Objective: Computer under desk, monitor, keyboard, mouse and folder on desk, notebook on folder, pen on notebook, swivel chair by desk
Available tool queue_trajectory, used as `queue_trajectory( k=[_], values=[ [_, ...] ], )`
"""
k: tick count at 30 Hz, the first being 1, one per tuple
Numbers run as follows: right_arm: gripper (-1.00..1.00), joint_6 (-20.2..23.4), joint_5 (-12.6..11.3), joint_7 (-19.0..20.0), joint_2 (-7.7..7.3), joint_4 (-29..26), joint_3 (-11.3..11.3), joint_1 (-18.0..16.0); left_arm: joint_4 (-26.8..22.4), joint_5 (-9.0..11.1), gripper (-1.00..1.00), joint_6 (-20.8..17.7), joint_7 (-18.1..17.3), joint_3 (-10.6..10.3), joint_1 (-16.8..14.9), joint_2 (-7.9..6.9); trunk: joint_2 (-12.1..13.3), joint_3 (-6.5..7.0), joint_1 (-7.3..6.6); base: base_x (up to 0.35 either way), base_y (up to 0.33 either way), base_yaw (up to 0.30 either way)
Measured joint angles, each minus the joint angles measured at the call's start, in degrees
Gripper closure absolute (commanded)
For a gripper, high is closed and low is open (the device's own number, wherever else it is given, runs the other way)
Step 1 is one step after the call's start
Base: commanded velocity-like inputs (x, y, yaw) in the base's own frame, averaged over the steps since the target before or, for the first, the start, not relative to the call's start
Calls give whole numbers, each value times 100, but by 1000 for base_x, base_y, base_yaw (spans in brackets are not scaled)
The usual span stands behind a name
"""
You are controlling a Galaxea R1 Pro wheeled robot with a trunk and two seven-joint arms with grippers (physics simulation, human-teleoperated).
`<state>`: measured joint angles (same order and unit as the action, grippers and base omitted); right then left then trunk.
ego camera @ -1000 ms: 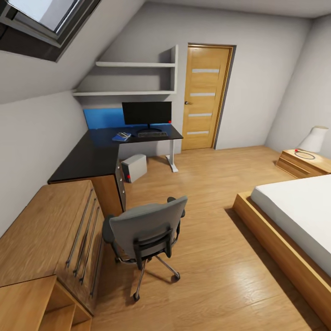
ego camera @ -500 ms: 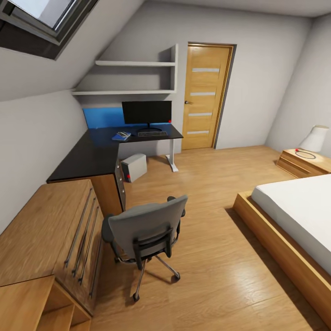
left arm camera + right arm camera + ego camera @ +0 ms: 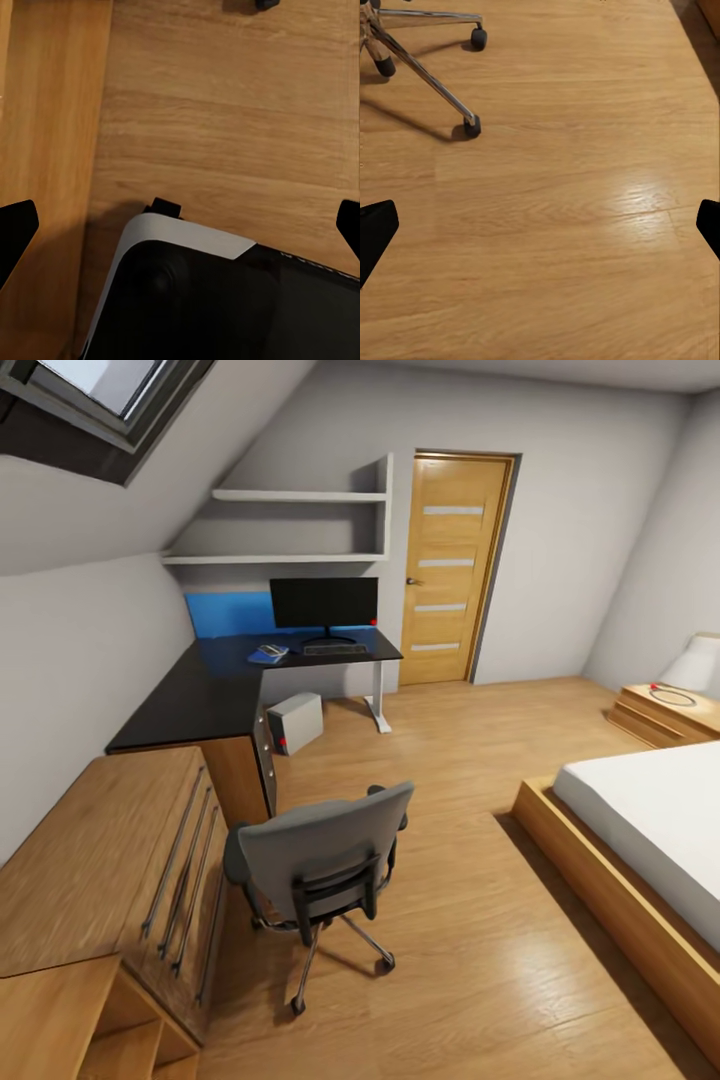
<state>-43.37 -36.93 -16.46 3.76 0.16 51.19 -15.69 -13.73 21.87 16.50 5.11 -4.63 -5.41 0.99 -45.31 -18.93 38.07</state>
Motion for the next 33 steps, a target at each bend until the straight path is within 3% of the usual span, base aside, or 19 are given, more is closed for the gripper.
queue_trajectory(
  k=[6,23,33],
  values=[
    [-100,4,-2,-2,0,0,0,1,1,-9,-100,0,3,-4,-1,0,-241,-108,132,0,0,167],
    [-100,5,2,2,0,0,1,2,1,-12,-100,0,2,1,-1,-10,-924,-414,506,0,0,7],
    [-100,4,2,2,0,0,1,3,0,-37,-100,45,0,-4,-1,6,-1325,-594,725,-21,-155,0]
  ],
)
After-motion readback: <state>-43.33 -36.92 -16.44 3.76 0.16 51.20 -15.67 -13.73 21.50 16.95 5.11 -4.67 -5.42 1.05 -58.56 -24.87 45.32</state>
